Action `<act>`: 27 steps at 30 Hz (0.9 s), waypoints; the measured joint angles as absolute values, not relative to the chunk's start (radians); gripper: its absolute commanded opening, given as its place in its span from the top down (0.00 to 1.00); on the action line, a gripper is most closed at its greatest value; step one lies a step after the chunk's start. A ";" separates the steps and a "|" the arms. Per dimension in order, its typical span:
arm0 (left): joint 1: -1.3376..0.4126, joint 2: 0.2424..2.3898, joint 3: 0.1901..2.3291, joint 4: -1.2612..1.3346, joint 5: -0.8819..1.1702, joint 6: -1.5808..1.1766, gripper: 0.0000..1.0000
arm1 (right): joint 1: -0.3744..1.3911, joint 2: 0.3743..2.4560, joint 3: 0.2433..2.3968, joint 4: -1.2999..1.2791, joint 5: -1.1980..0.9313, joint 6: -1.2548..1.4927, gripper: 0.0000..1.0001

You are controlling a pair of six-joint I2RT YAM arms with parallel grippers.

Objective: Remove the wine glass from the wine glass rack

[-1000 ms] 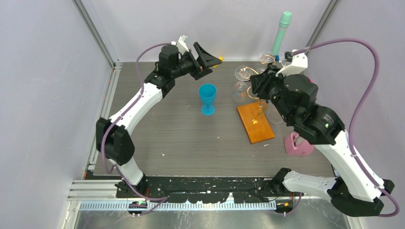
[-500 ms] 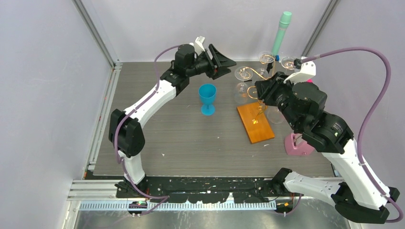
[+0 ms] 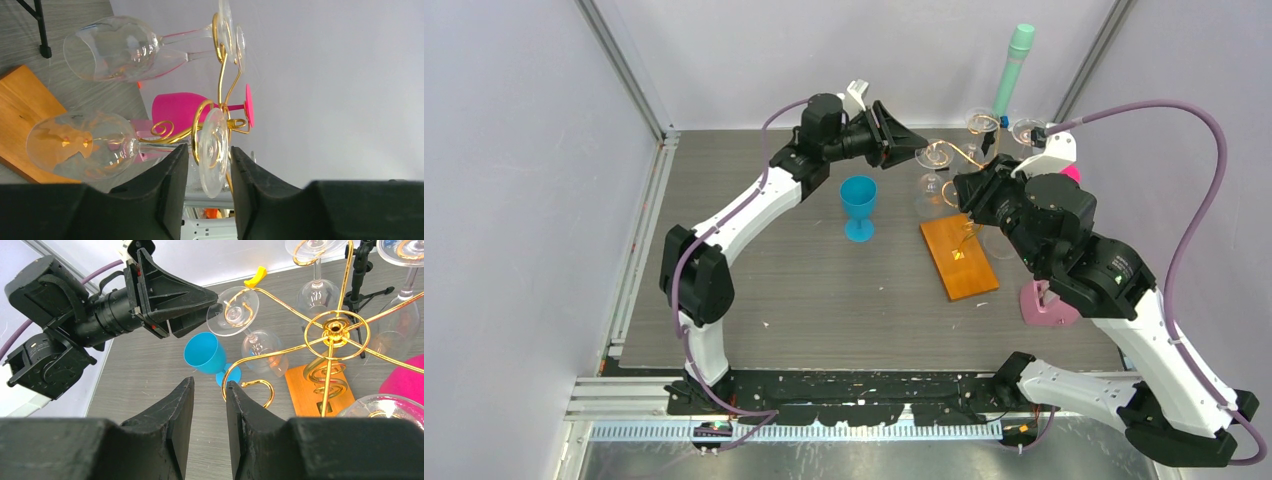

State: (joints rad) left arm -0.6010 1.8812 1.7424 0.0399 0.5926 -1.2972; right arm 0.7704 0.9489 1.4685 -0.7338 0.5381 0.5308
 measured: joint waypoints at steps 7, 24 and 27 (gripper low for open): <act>-0.601 1.881 1.752 0.038 0.619 -1.303 0.71 | 0.770 0.949 1.459 -0.734 0.541 0.534 0.64; -0.601 1.911 1.822 -0.039 0.662 -1.270 1.00 | 0.770 0.947 1.454 -0.734 0.548 0.542 0.65; -0.601 1.911 1.844 -0.063 0.664 -1.253 1.00 | 0.770 0.946 1.451 -0.733 0.553 0.545 0.65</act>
State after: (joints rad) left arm -0.6014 1.9114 1.8442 -0.0628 0.6640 -1.2530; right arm 0.7704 0.9459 1.4509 -0.7334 0.5526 0.5446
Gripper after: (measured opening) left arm 0.022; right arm 0.355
